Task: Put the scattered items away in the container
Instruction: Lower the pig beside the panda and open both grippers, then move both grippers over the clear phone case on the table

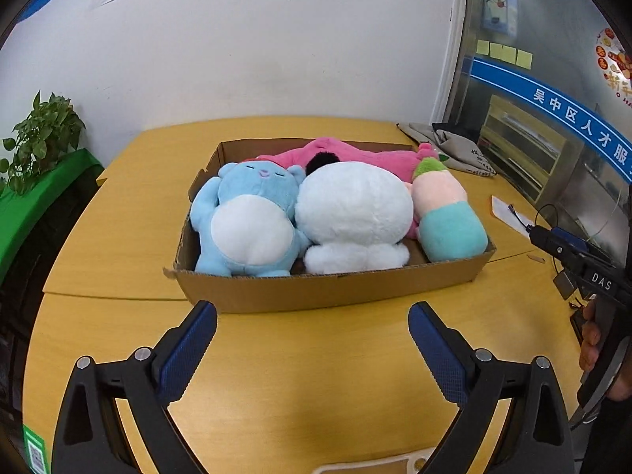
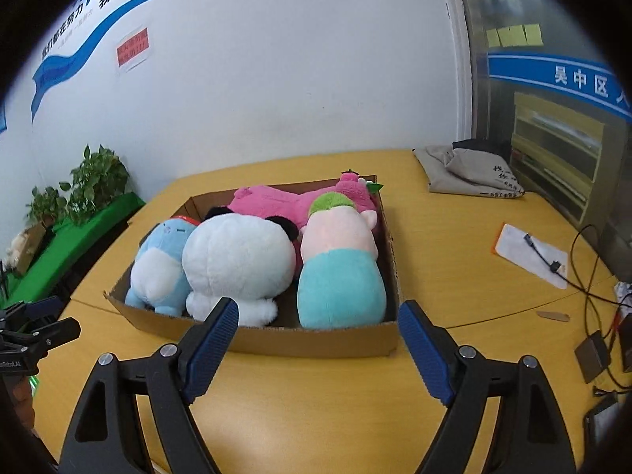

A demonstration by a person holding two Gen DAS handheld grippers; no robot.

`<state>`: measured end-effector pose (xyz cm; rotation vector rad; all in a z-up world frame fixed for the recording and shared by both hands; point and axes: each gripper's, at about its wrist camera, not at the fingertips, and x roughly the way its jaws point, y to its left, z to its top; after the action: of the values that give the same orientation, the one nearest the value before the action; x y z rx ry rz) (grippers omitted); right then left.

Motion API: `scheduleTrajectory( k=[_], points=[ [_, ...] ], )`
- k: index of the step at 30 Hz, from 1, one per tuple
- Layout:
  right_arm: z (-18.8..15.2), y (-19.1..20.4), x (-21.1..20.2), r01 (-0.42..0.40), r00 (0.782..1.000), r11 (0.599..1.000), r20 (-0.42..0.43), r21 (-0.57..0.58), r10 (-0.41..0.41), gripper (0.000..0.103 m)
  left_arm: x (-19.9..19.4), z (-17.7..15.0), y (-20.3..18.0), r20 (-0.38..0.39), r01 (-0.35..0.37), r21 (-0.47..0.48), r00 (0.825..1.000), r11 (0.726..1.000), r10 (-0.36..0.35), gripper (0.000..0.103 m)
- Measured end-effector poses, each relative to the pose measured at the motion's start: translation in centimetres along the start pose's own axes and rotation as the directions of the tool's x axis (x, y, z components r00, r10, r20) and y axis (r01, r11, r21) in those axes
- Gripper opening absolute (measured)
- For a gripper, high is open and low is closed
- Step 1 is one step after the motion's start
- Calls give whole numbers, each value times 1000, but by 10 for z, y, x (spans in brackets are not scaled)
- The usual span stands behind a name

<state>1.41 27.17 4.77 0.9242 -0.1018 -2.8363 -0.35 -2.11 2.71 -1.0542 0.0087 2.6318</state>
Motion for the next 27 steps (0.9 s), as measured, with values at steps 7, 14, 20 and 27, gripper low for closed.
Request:
scheduleTrajectory(
  k=[7,14,20,27],
  points=[
    [-25,12,-4,14,999,999,-43,-28,-15,83,0,-21,-11,-6,5,20,1000,1000,-5,100],
    [-45,9,-3,15,997,1000,-74,-8,-16,83,6,-32,-14,-41,-6,30,999,1000,7,100],
    [-55,6,-4,22,995,1000,-99,0,-22,83,6,-46,-13,-64,-3,34,998,999,5,100],
    [-72,18,-9,-15,994,999,-107,-30,11,83,2,-65,-9,-84,-4,61,996,998,9,100]
  ],
)
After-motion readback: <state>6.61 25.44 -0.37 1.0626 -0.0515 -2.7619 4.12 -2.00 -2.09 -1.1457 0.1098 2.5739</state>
